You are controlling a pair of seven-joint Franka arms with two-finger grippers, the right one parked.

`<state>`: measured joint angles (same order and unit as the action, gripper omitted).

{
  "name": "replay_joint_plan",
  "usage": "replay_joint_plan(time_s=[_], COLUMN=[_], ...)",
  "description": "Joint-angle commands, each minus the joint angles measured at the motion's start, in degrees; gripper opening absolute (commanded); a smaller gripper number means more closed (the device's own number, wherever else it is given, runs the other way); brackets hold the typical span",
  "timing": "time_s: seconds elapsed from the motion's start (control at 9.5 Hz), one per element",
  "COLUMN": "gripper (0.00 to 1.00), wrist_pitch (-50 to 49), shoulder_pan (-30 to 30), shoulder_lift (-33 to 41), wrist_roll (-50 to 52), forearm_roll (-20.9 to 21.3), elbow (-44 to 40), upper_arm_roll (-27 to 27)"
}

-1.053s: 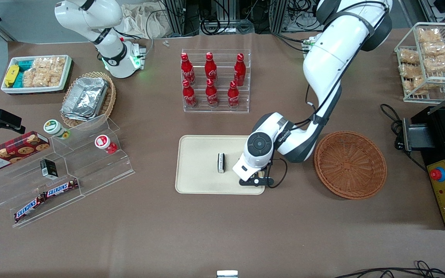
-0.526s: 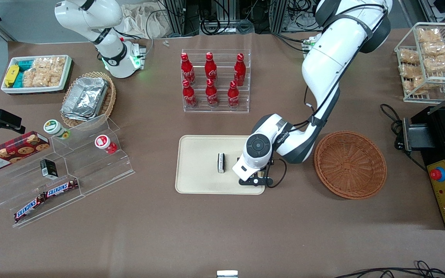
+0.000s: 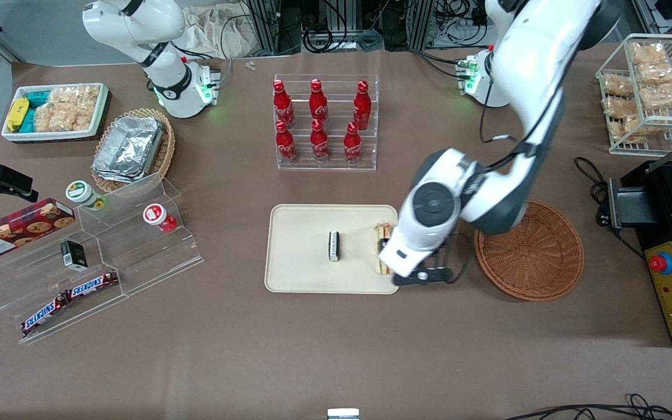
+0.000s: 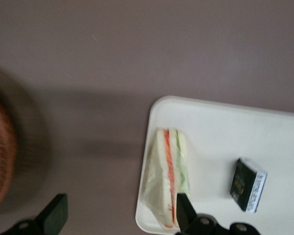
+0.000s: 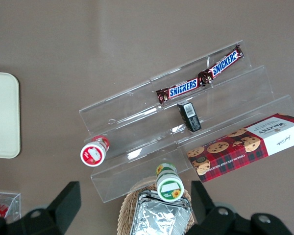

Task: Place sandwich from basket to tray

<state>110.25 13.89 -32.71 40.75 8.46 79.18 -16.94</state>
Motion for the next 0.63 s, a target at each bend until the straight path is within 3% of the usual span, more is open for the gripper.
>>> replay_joint_plan(time_s=[0.0,0.21,0.53], gripper=[1.0,1.0,1.0], wrist_pitch=[-7.6,-16.2,-15.6], shoulder_pan=[-7.7,-13.9,-21.1], shoulder_lift=[7.5,12.9,18.3], wrist_roll=[-8.2,-23.0,-34.5], forearm_roll=[-2.3,-2.2,-2.2], elbow=[1.9,1.9,1.6], upper_arm_roll=[-1.3,-1.0,-1.0])
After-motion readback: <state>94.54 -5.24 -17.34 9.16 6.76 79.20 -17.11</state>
